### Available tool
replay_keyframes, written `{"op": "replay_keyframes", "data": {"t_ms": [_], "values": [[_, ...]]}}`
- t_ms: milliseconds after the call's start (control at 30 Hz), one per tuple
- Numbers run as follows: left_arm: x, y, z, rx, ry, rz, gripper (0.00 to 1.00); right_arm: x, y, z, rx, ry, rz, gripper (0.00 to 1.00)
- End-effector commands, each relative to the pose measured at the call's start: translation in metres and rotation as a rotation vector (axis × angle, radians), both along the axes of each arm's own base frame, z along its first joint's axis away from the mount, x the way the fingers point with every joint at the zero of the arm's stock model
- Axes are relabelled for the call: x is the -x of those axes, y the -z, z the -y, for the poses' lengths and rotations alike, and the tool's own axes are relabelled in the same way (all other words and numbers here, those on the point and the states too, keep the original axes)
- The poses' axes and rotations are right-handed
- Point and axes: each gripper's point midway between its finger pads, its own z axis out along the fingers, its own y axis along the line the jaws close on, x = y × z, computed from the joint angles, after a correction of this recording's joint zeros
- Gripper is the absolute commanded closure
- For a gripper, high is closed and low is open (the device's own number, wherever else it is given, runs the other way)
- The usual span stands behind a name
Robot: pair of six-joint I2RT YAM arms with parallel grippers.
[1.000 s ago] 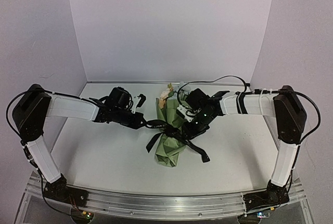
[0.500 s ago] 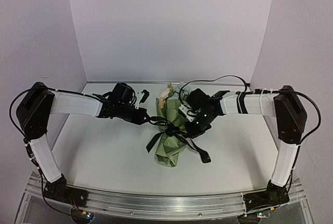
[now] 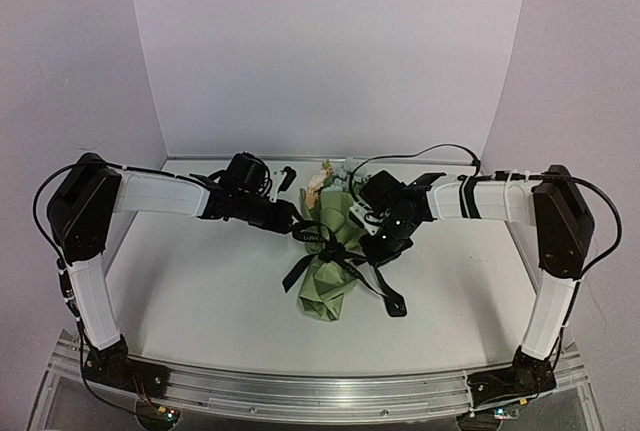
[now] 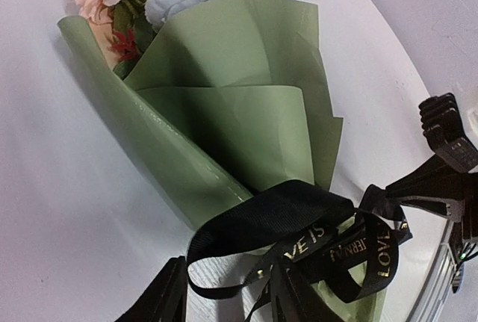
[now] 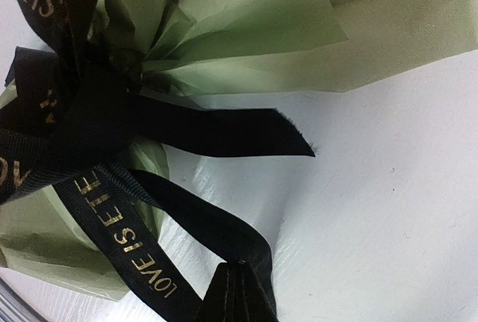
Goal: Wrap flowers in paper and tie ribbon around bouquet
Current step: Tie the half-tied ribbon around the folded bouquet.
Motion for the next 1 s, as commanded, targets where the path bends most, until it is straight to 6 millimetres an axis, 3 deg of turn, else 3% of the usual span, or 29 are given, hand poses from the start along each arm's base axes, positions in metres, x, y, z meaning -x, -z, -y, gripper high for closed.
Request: {"op": "replay_keyframes", "data": {"t_ms": [0, 133, 233, 433, 567, 800, 967], "values": [[-0.008, -0.025, -0.005, 0.059, -0.084, 0.008, 0.51, 0.001, -0.008, 0.005, 0.01, 0.017, 0.018, 1.0], [-0.005, -0.033, -0.024, 0.069, -0.219, -0.044, 0.38, 0.002, -0.006, 0.005, 0.011, 0.019, 0.012, 1.0], [0.006, -0.025, -0.027, 0.077, -0.235, -0.114, 0.35, 0.002, -0.004, 0.005, 0.009, 0.022, 0.004, 1.0], [0.039, 0.009, -0.01, 0.042, -0.168, -0.183, 0.4, 0.002, -0.005, 0.002, -0.002, 0.026, -0.003, 1.0], [0.05, 0.018, 0.009, 0.006, -0.11, -0.141, 0.44, 0.001, -0.005, 0.002, -0.001, 0.023, 0.0, 1.0], [0.039, 0.02, 0.032, -0.056, -0.026, -0.045, 0.5, 0.003, -0.005, 0.001, -0.004, 0.026, -0.006, 1.0], [0.031, 0.028, 0.035, -0.095, -0.007, -0.018, 0.5, 0.003, -0.005, 0.001, -0.009, 0.027, -0.01, 1.0]]}}
